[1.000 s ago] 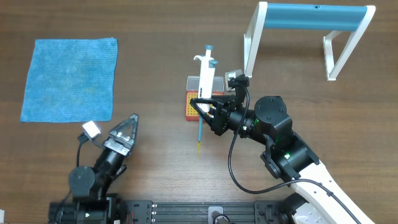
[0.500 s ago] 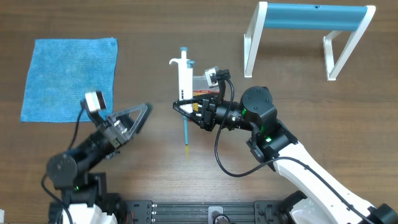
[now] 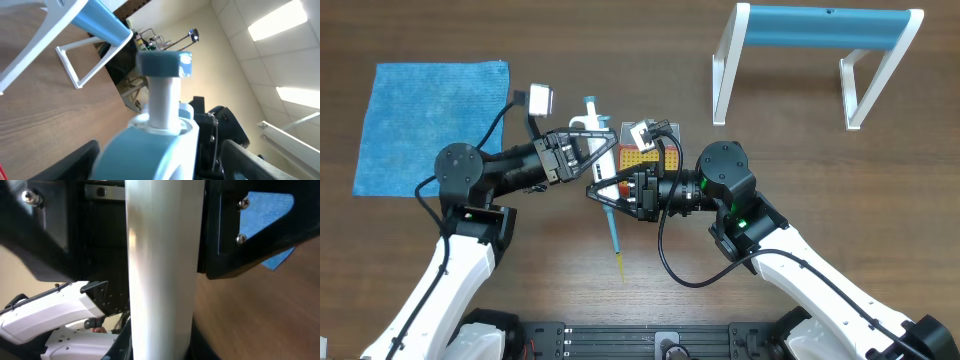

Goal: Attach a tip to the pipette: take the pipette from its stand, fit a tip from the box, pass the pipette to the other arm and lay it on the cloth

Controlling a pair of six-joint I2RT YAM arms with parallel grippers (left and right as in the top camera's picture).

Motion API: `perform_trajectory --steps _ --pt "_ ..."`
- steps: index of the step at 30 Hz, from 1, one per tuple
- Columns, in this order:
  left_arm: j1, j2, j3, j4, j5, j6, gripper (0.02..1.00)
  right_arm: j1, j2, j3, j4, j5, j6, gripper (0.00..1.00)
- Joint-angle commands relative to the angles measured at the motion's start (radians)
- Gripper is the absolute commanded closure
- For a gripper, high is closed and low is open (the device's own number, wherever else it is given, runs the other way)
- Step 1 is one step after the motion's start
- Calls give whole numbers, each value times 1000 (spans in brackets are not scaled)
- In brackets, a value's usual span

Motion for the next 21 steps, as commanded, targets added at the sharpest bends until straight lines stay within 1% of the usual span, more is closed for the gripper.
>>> perform_trajectory --steps 1,9,15,16,17,18,19,21 --pt "-3 3 27 23 -24 17 281 5 0 10 9 -14 4 919" --pt "5 4 27 21 -14 40 272 -35 0 10 9 -15 -8 919" --pt "6 4 26 21 -18 40 279 -35 0 10 9 -15 -15 919" --pt "6 4 26 21 -19 40 393 -35 0 10 9 -15 -15 917" --pt "6 4 26 21 -19 40 459 -35 0 10 9 -15 -15 919" --pt "6 4 26 21 -20 40 755 -35 0 10 9 -15 -15 919" --pt "6 4 26 20 -22 39 991 -35 0 10 9 -15 -15 919" --pt "6 4 26 13 -29 39 989 -35 0 10 9 -15 -15 919"
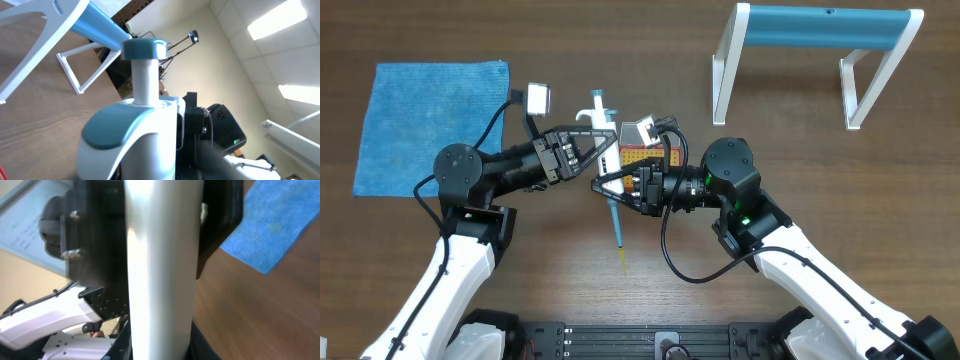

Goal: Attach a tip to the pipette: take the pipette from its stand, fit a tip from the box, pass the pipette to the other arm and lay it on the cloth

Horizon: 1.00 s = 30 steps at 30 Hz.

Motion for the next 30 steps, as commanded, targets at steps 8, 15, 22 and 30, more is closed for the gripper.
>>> perform_trajectory --steps 8,15,22,30 --pt "5 4 26 -202 -67 58 991 -3 0 10 2 -144 -8 23" --pt "14 3 68 -870 -449 315 991 -156 -11 10 2 -496 63 16" --pt "229 35 483 -1558 -495 718 991 -315 -11 8 -164 -483 -137 18" --pt "370 402 1076 -2118 -739 1077 993 -332 -32 14 -969 305 -484 18"
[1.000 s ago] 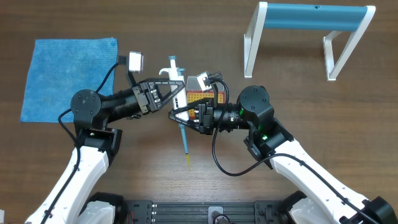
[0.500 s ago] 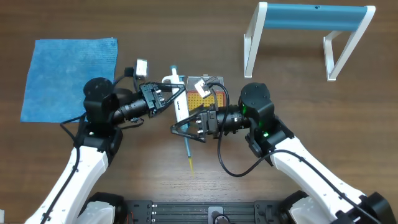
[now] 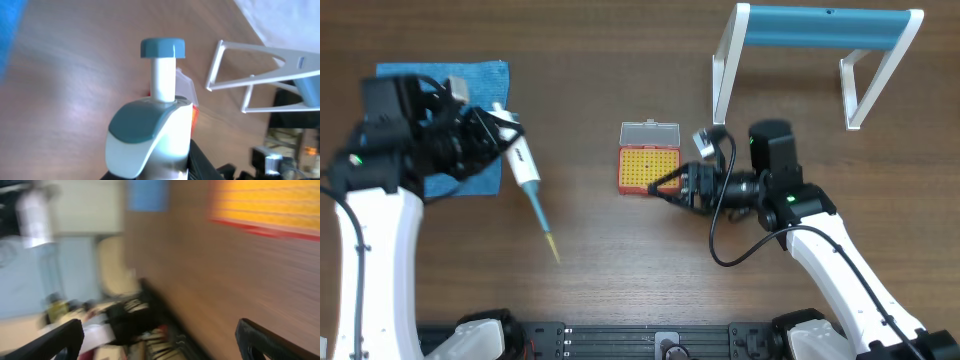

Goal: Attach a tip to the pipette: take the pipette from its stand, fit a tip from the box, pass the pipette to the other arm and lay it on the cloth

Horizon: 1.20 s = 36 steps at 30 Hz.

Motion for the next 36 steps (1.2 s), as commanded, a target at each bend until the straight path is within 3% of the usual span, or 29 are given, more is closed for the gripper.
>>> perform_trajectory --steps 1,5,9,17,23,26,36 --pt "55 334 447 -336 -277 331 991 -1 -39 12 -95 472 -154 18" --pt "88 648 868 -535 -566 454 989 -1 -114 42 -138 707 -112 18" --pt "109 853 1093 -545 -767 544 991 -1 -163 42 -217 847 -80 5" --pt "179 1059 1112 -333 -796 688 991 0 -167 42 -379 867 80 3" --pt "185 1137 1112 -210 -641 809 991 0 -167 42 -378 867 136 3" --pt "191 1179 1109 -213 -605 814 991 0 -167 42 -375 861 144 3" --pt "198 1320 1105 -192 -594 814 991 0 -169 42 -360 807 188 3"
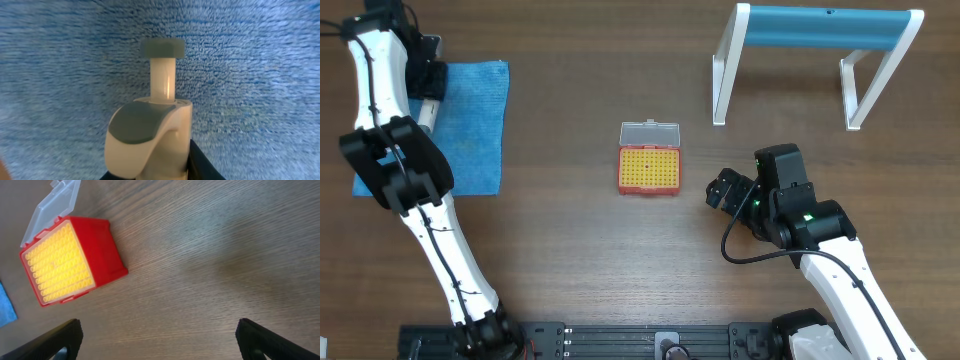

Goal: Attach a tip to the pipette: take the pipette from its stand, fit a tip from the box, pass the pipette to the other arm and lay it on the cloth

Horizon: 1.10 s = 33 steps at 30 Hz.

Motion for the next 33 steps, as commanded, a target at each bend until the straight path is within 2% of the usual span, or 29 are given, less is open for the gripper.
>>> perform_trajectory --steps 1,8,9,10,11,18,22,23,27,31,33 --pt "9 56 18 10 14 12 989 -1 -10 16 4 -34 27 3" --pt "7 55 18 16 -15 10 991 -1 -10 16 4 -45 42 3" --pt "7 54 18 16 -16 1 919 -1 -10 16 4 -45 42 3" --pt "6 53 18 16 -16 0 189 -1 -10 16 4 -45 46 1" --pt "6 46 19 11 -16 0 165 -1 -10 16 4 -45 46 3" --pt "6 -68 78 -60 -26 0 163 -1 -11 16 4 -45 45 3" --pt "0 -181 215 -249 -3 -138 163 -2 -35 21 31 -29 -3 3" --pt "-6 -228 262 -314 59 -143 163 -4 -53 29 49 -6 -36 3" --pt "-53 -394 309 -434 102 -164 163 -16 -144 39 155 102 -241 3" --pt "-145 -597 301 -434 165 -211 161 -38 -234 39 232 238 -295 3" --pt "-230 -715 271 -434 172 -234 161 -47 -308 39 263 253 -458 7"
